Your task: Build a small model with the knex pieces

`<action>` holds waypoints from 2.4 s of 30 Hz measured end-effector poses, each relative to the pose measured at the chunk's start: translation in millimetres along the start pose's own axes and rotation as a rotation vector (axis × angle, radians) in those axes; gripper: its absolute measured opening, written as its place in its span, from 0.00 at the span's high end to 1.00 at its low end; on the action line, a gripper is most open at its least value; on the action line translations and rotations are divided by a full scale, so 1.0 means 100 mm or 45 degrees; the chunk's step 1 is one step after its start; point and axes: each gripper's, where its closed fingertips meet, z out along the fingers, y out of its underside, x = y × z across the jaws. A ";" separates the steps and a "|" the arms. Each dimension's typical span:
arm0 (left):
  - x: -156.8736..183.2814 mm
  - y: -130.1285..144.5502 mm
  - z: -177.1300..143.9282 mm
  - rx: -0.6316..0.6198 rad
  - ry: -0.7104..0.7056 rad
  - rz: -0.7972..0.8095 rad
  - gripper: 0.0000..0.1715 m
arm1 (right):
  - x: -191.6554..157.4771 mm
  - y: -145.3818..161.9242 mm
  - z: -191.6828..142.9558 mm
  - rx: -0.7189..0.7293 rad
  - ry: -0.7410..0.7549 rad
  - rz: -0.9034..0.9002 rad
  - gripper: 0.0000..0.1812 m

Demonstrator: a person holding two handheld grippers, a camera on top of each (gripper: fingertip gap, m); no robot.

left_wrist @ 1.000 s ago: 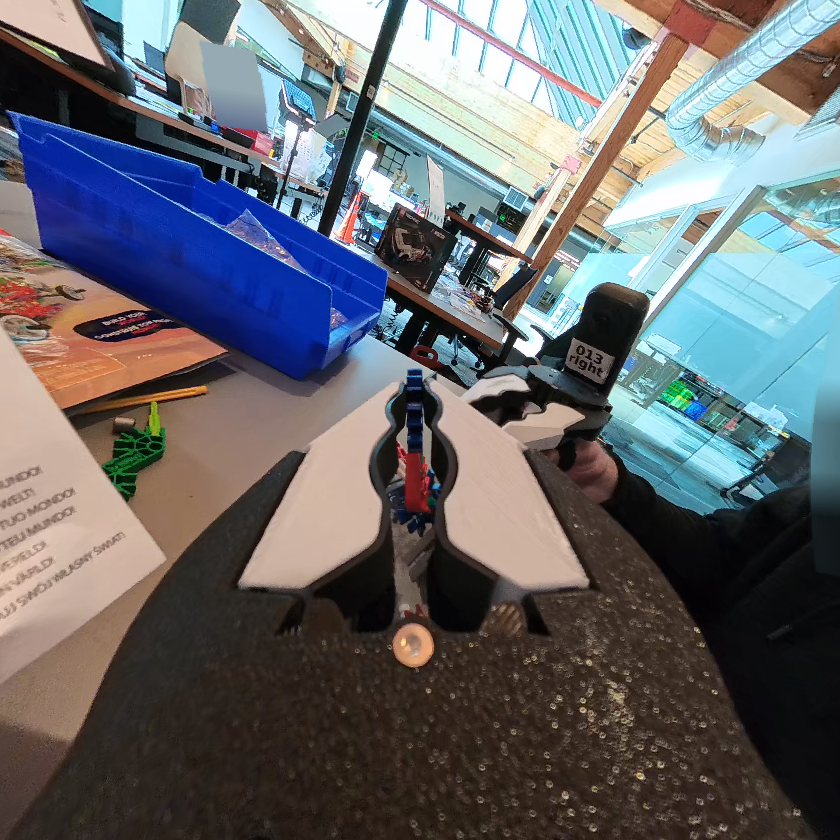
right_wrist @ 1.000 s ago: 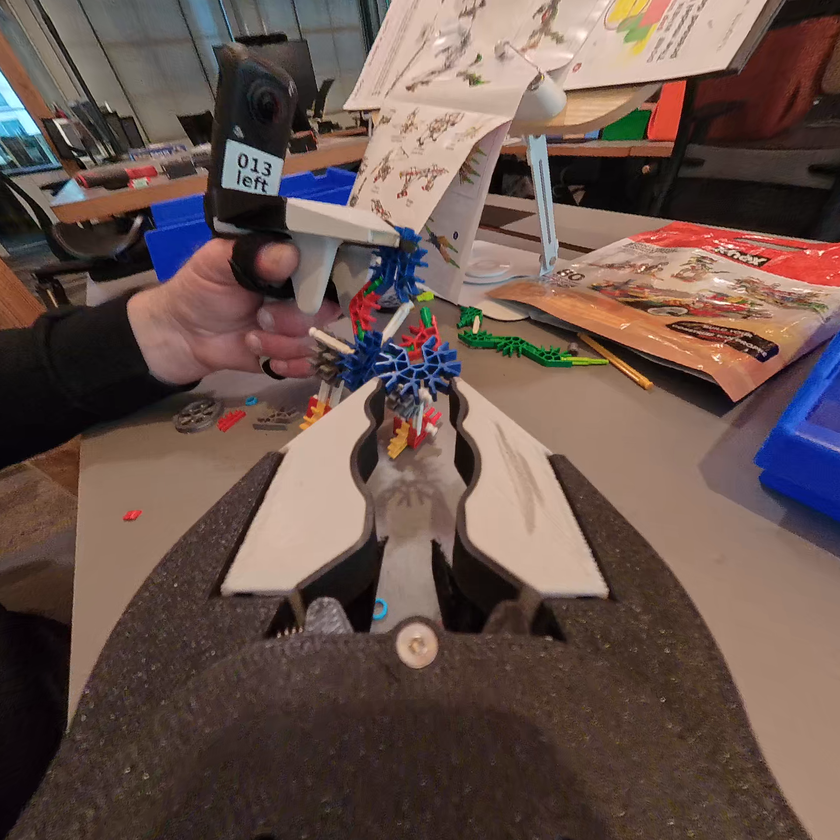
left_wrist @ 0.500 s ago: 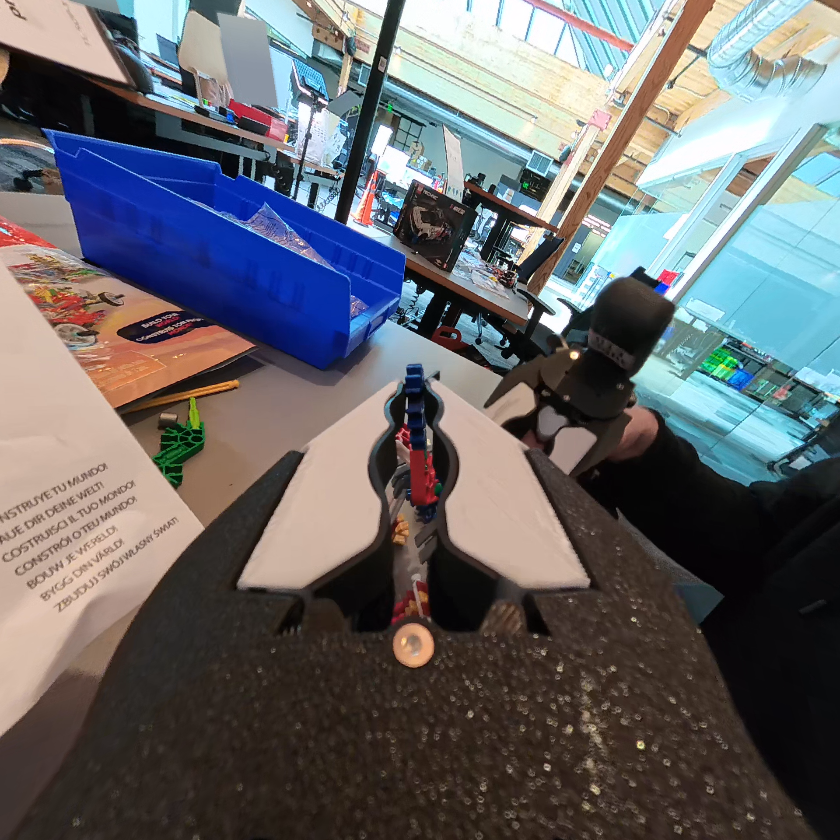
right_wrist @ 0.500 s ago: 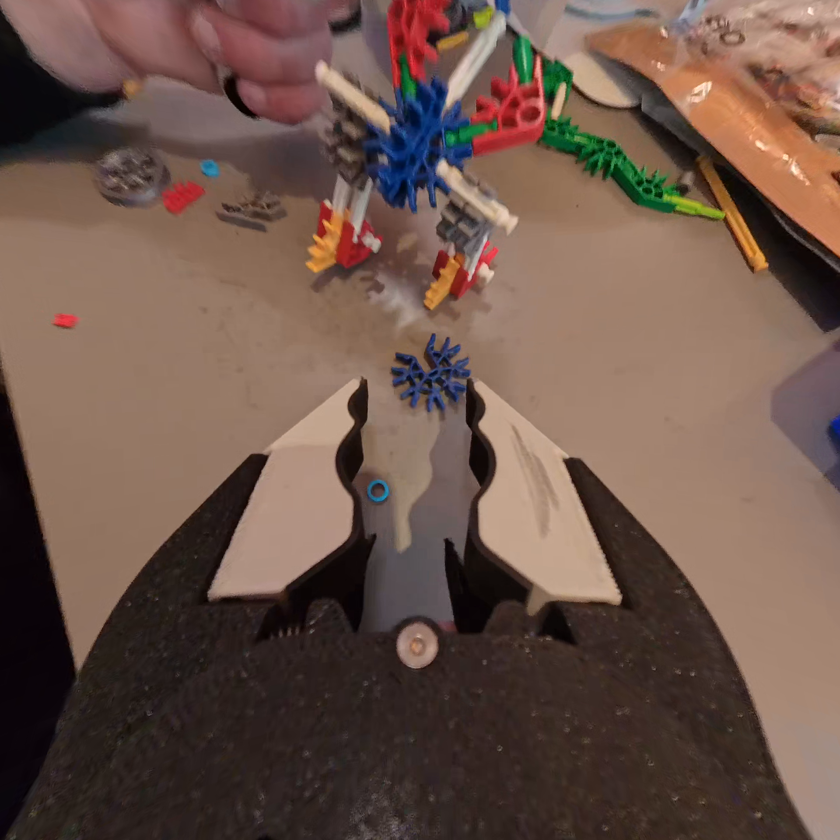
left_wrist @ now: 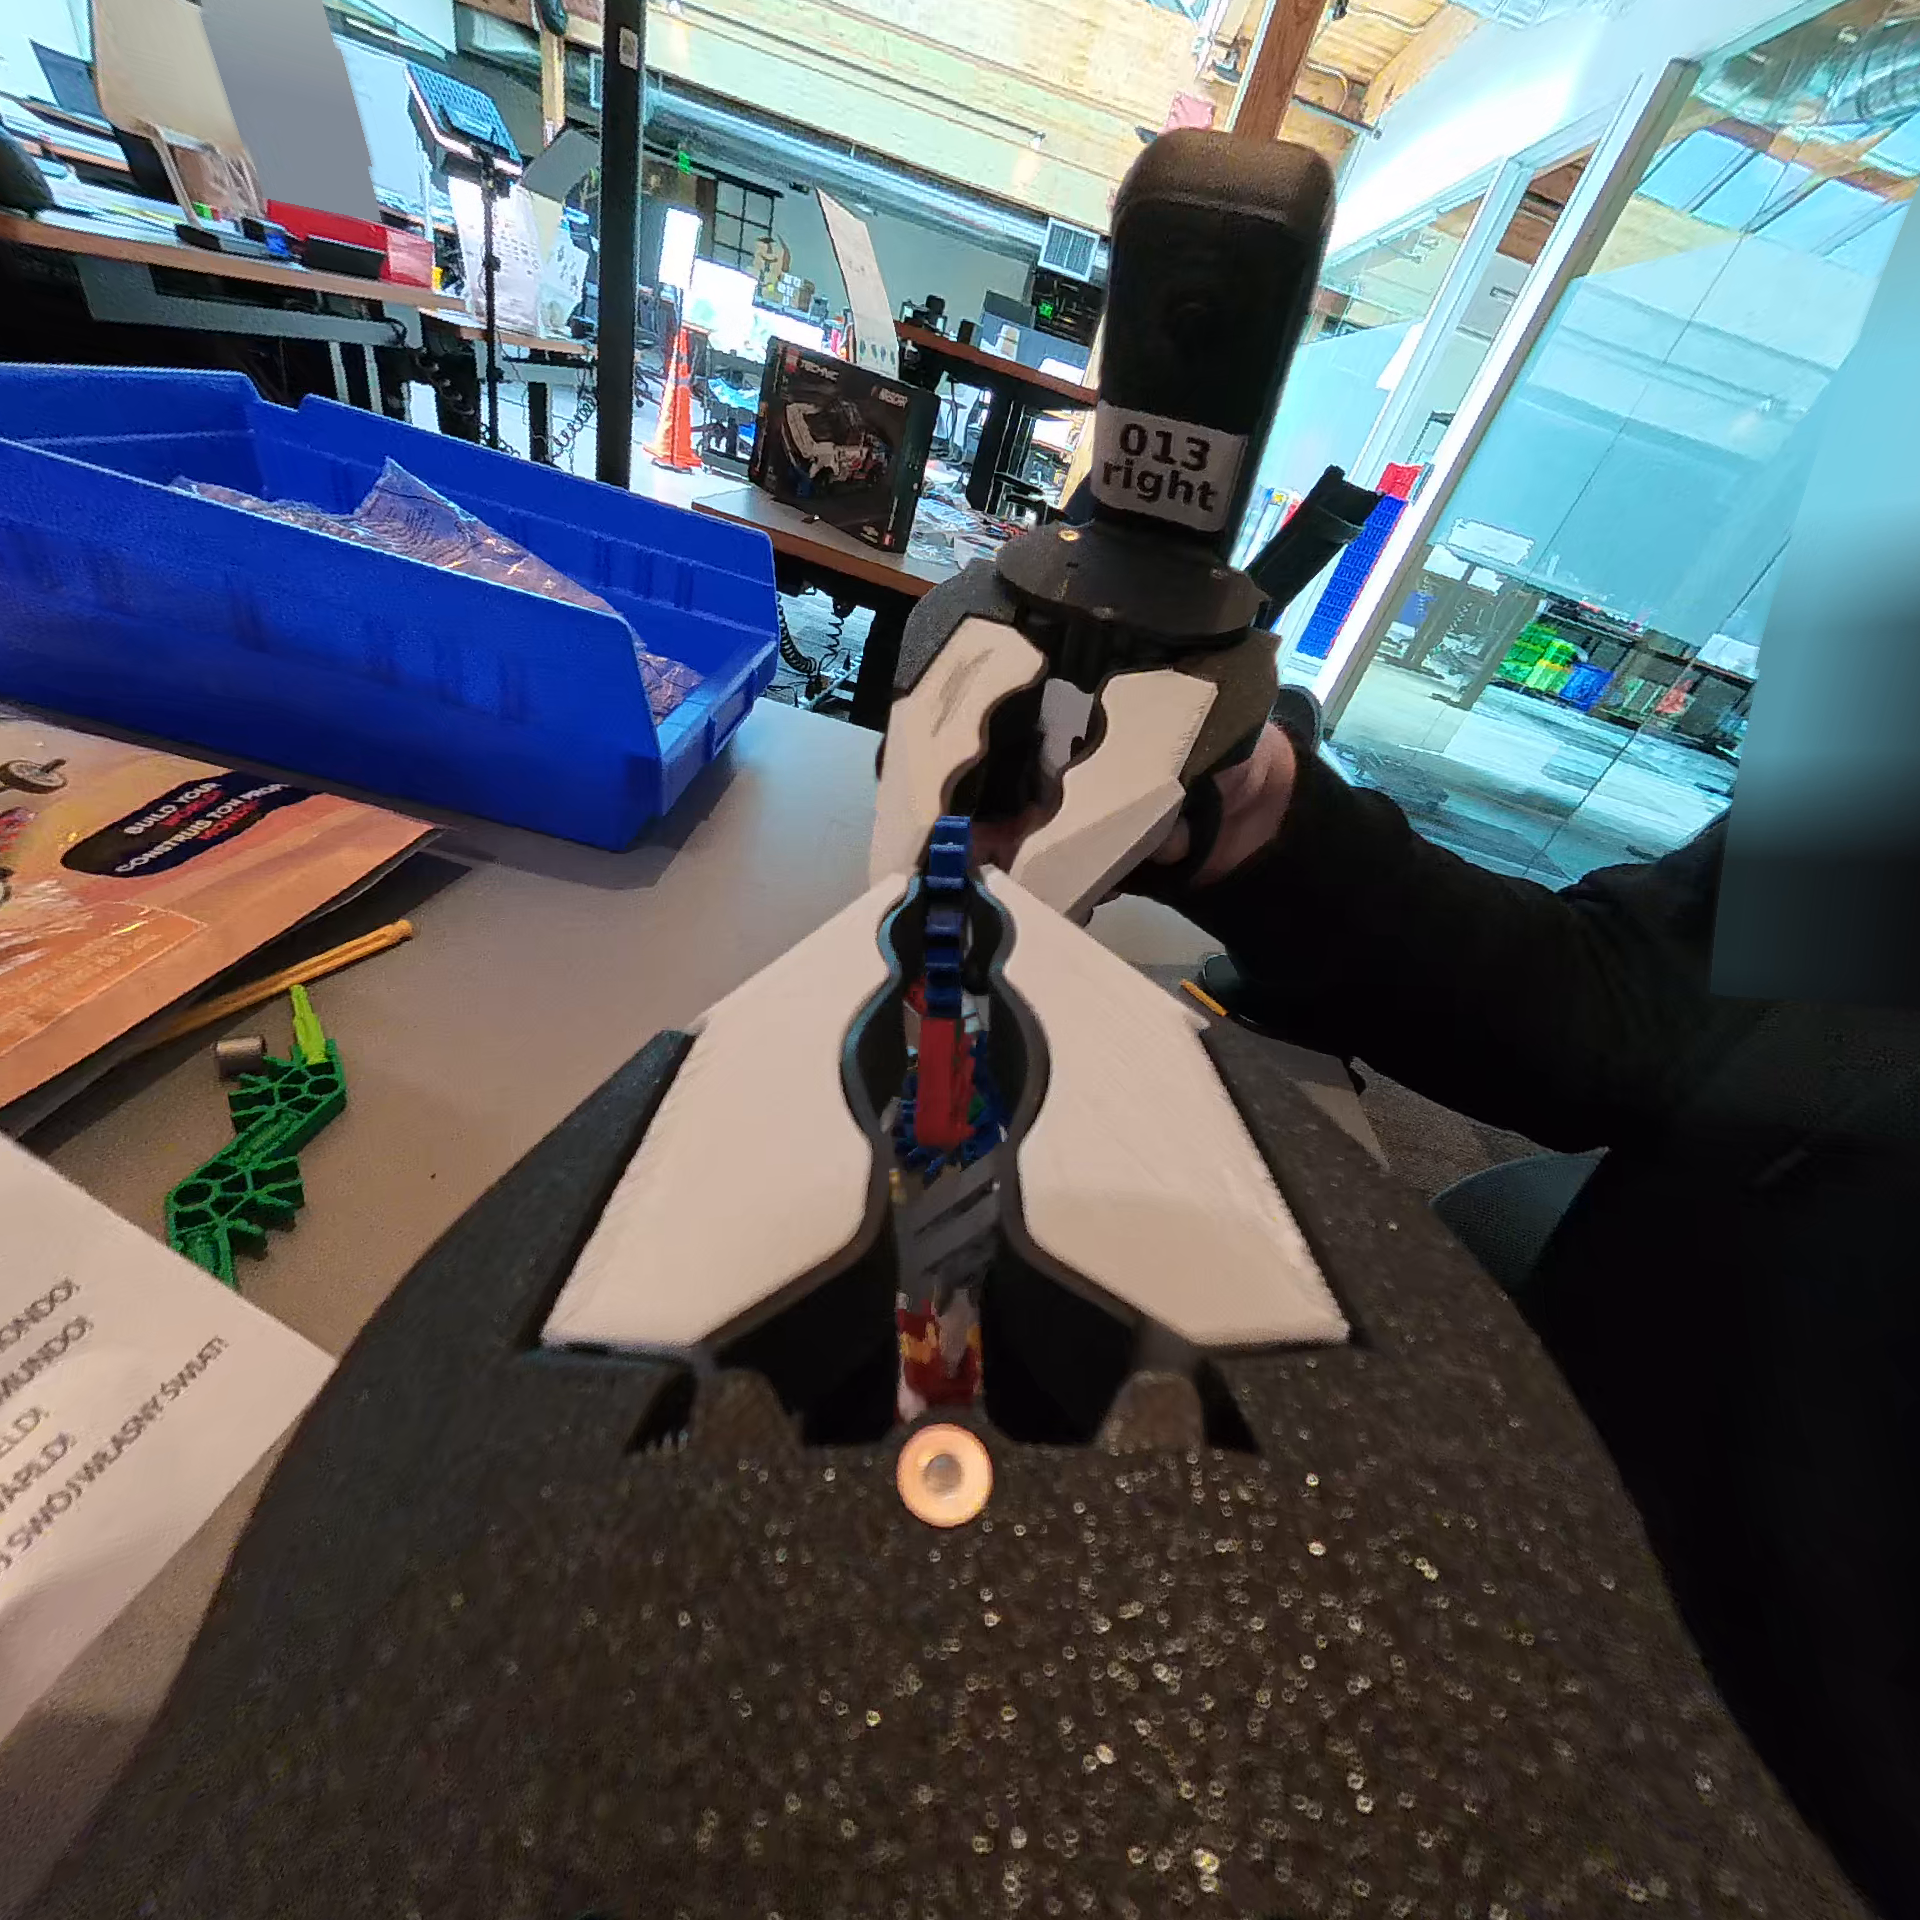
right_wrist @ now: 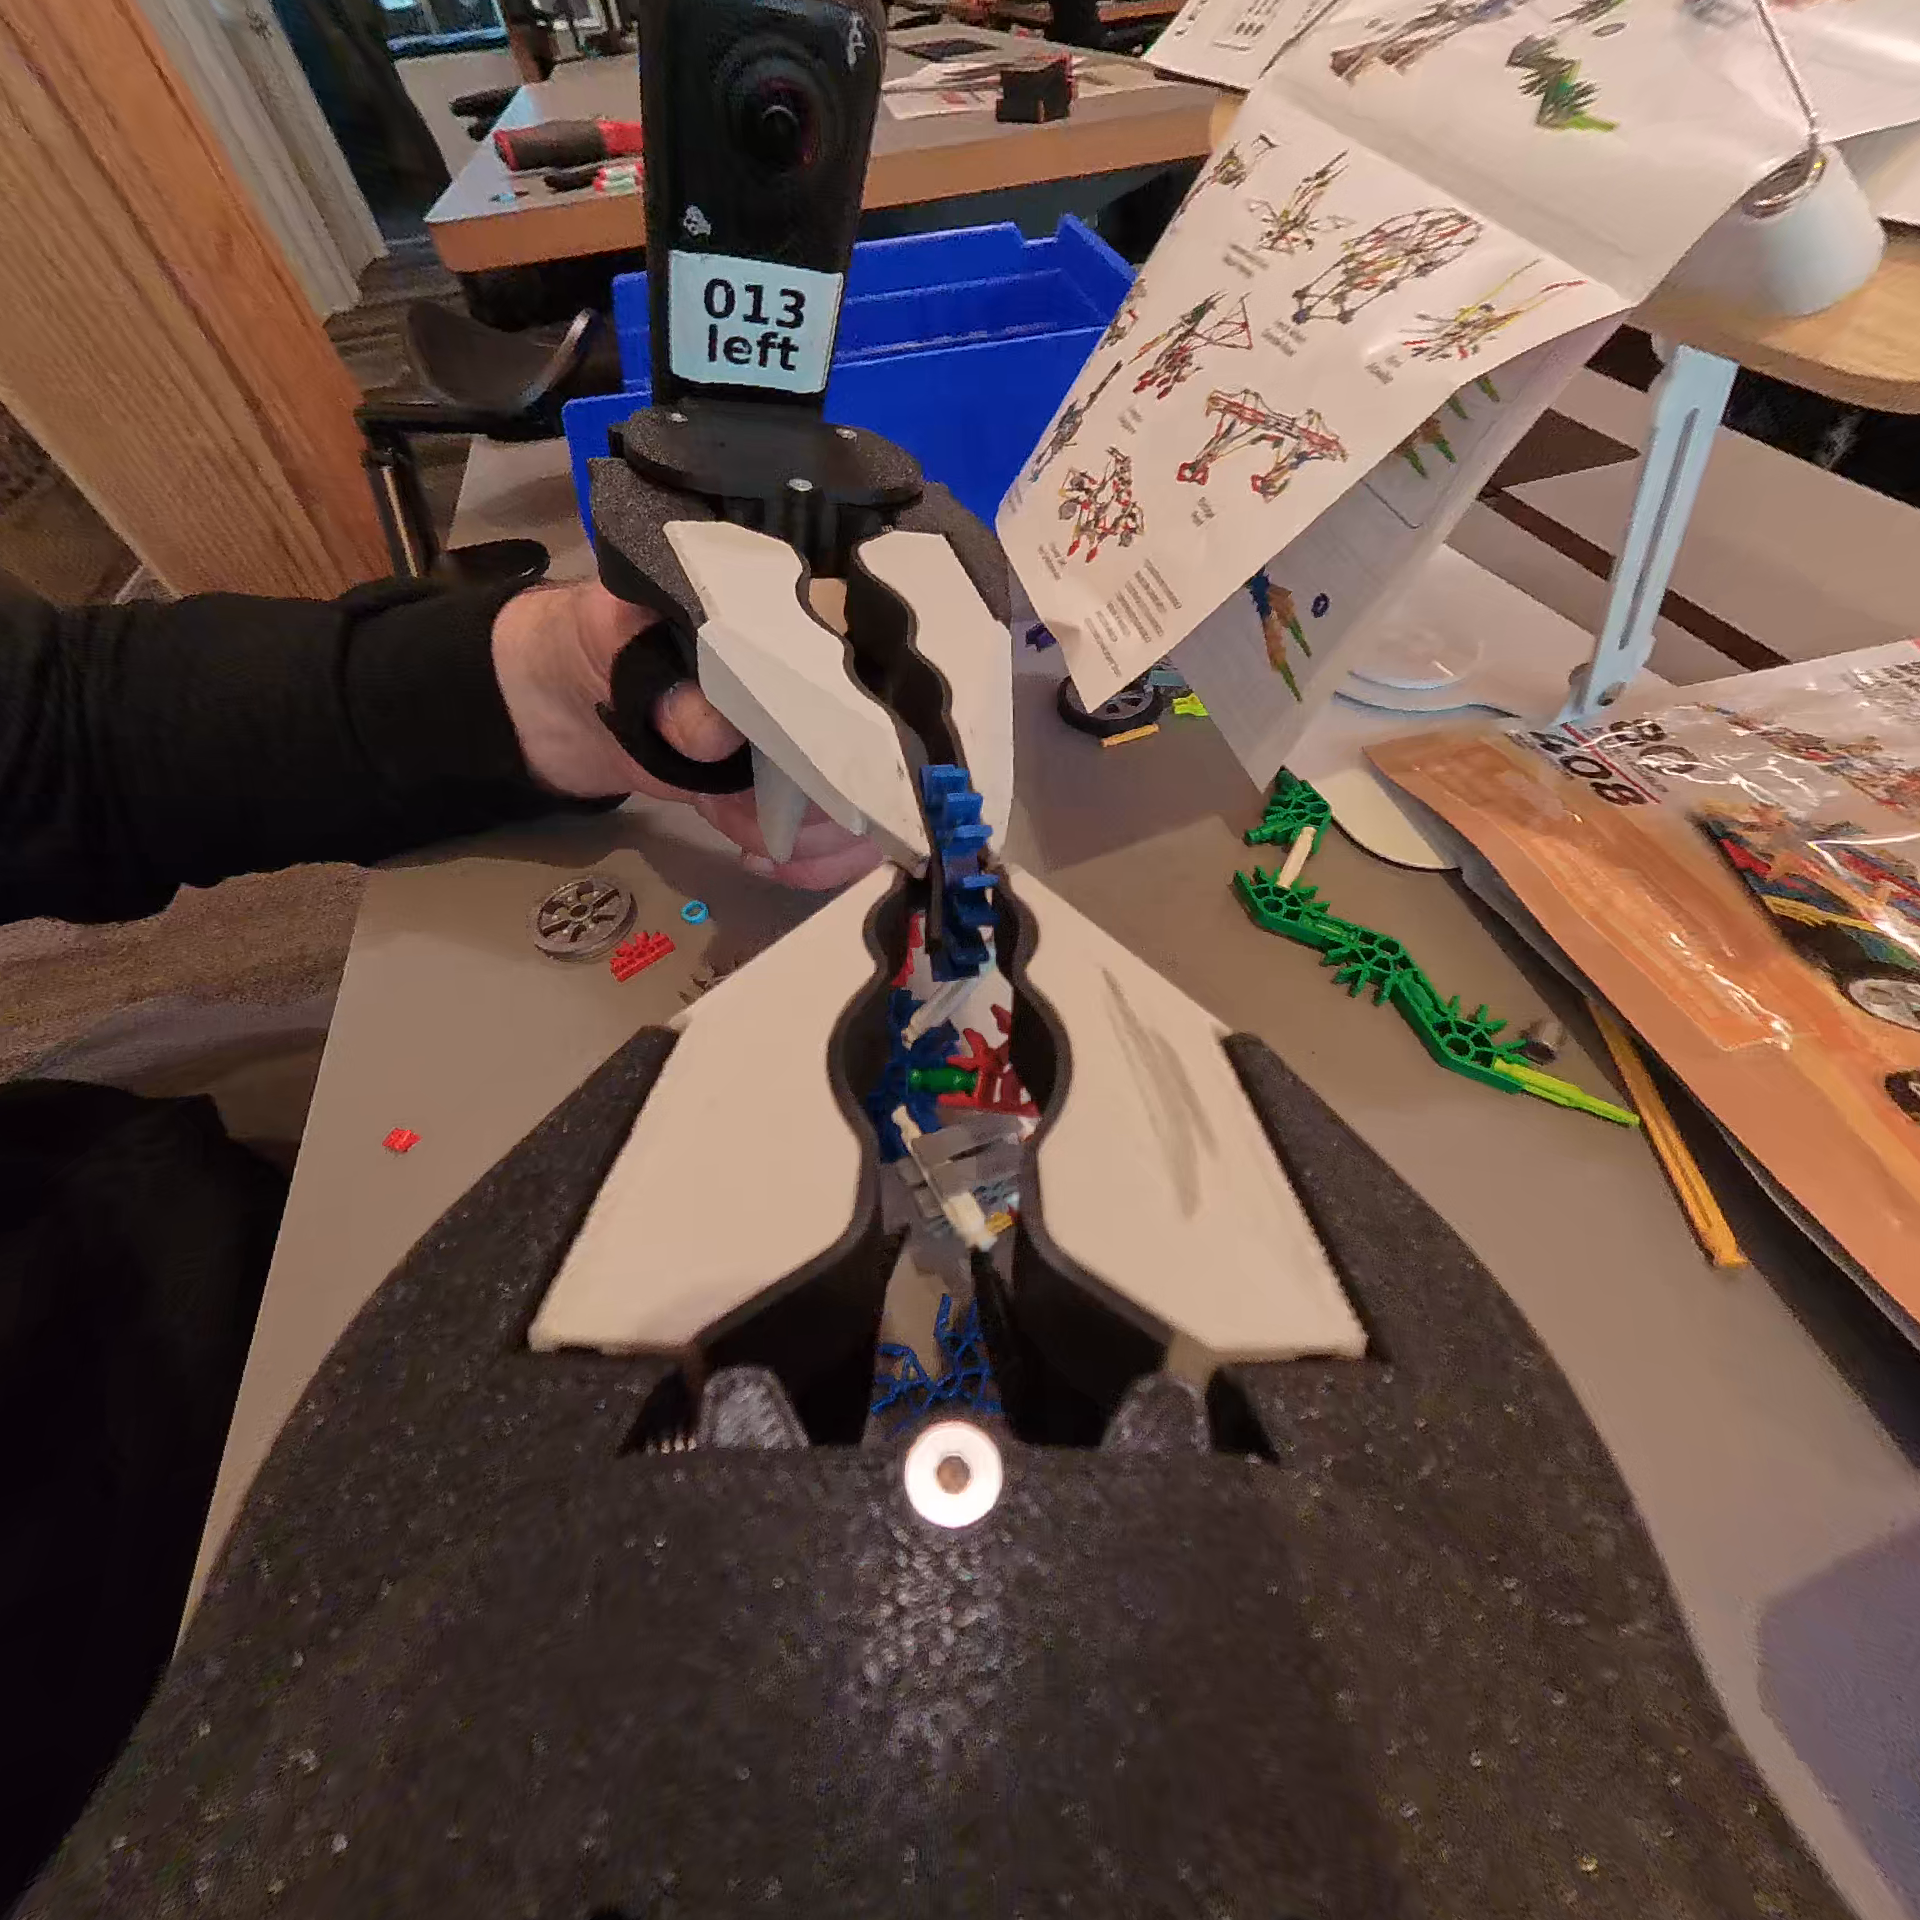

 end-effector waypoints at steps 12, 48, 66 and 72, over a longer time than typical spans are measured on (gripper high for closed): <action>-0.03 0.10 -0.10 -0.117 -0.022 0.021 0.83 | -0.07 0.02 0.02 0.074 -0.126 0.105 0.96; 0.10 0.42 -0.08 -0.405 0.037 0.138 0.99 | -0.20 -0.08 0.01 -0.054 -0.114 -0.160 0.91; -0.05 0.39 -0.09 -0.332 0.030 -0.059 0.99 | -0.03 -0.10 0.13 -0.249 0.261 -0.581 0.96; -0.10 0.42 -0.11 -0.349 0.047 -0.105 0.98 | -0.01 -0.07 0.18 -0.284 0.296 -0.565 0.96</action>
